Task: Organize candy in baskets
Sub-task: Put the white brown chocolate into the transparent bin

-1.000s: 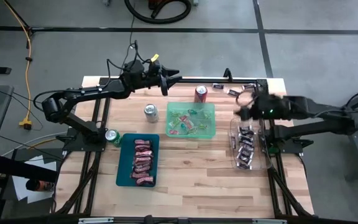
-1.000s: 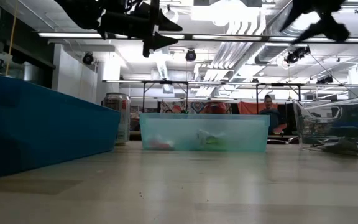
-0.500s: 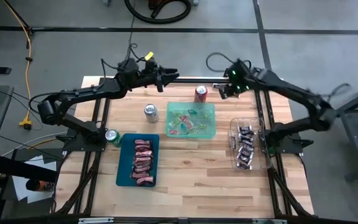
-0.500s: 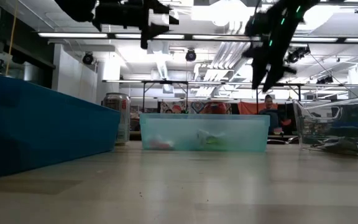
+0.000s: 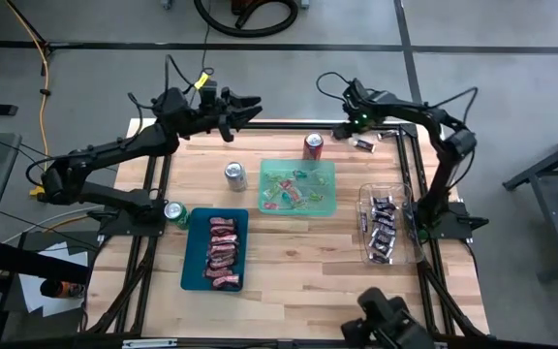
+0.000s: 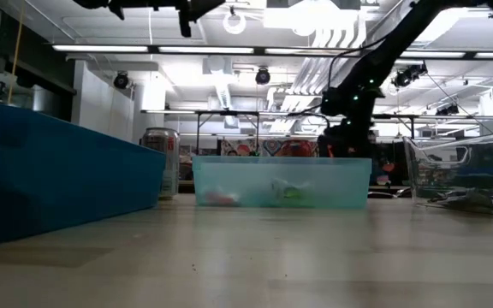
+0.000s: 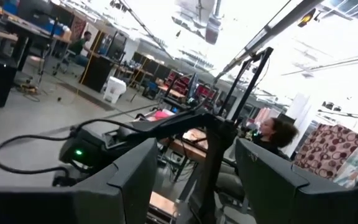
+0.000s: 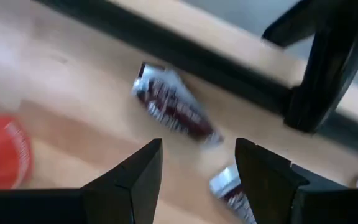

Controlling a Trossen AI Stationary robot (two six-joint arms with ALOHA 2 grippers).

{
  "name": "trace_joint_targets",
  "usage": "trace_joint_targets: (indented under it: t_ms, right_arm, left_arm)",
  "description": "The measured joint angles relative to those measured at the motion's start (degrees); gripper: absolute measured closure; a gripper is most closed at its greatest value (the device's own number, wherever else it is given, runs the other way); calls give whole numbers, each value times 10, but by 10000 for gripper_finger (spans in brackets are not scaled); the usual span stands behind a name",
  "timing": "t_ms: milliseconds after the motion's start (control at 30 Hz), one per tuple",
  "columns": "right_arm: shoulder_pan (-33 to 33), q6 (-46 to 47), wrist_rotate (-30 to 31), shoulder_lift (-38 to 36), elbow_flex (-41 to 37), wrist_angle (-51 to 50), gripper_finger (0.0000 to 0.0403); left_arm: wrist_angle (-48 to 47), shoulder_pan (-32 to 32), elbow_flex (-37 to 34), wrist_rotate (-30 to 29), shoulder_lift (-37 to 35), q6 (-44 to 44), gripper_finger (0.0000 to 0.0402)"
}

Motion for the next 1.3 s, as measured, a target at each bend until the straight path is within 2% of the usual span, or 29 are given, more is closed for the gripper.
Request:
trace_joint_targets:
  t_ms: [133,400,633,733,867,900,1067,1300]
  right_arm:
    - [5,-37,37,33,43,-18,206]
    - [5,-111,17,84,72,-56,206]
    - [5,-118,16,102,70,-43,215]
    - [5,-118,16,104,70,-32,258]
    - [5,-116,16,104,70,-32,372]
    - [5,-116,16,101,70,-38,386]
    - [8,-131,11,34,70,-70,396]
    - [31,-115,-43,-152,70,-65,399]
  left_arm:
    - [0,0,0,0,0,0,199]
    - [-1,0,0,-1,0,0,199]
    - [-1,0,0,-1,0,1,199]
    - [-1,0,0,-1,0,1,199]
    - [-1,0,0,-1,0,0,199]
    - [-1,0,0,-1,0,0,199]
    - [-1,0,0,0,0,2,199]
    - [-35,0,0,-9,0,37,199]
